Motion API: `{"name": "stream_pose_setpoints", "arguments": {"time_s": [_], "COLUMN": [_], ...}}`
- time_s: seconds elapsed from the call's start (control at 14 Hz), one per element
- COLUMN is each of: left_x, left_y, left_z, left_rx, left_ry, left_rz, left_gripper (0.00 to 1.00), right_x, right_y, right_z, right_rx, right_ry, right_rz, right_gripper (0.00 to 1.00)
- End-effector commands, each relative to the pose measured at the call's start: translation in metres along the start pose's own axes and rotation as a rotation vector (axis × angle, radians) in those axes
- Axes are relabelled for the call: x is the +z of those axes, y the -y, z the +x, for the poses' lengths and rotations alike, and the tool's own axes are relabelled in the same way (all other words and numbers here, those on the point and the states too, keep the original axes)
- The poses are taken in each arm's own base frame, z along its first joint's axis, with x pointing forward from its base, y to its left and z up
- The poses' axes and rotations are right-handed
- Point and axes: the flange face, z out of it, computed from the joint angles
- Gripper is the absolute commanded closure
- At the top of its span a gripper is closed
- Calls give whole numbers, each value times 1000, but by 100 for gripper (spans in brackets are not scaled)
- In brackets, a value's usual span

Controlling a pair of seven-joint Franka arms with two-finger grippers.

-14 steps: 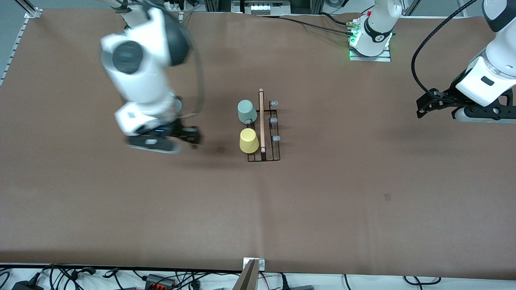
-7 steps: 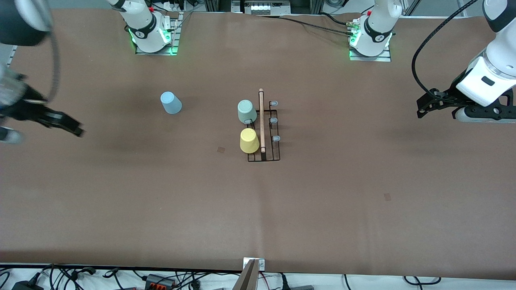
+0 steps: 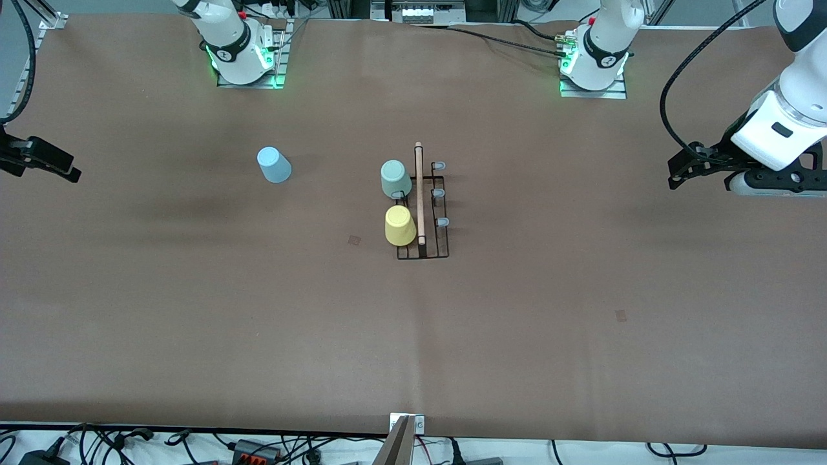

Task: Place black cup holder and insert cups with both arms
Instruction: 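Open the right gripper and withdraw it toward the light blue cup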

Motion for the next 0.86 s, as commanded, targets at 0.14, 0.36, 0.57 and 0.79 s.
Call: {"name": "stream_pose_setpoints", "arguments": {"time_s": [0.14, 0.36, 0.57, 0.79], "left_x": [-5, -5, -5, -5], "left_y": [1, 1, 1, 1], "left_z": [2, 2, 2, 2], "left_rx": [17, 17, 17, 17], "left_ry": [7, 7, 7, 7], "left_rz": [-8, -8, -8, -8], "left_gripper": [0, 0, 0, 0], "right_x": [-5, -16, -17, -18], "right_y": [-4, -4, -4, -5], "right_z": [3, -2, -4, -7], "right_rx": [-62, -60, -63, -63], "right_ry": [-5, -22, -21, -11], "right_rz": [-10, -7, -7, -7], "right_gripper": [0, 0, 0, 0]}}
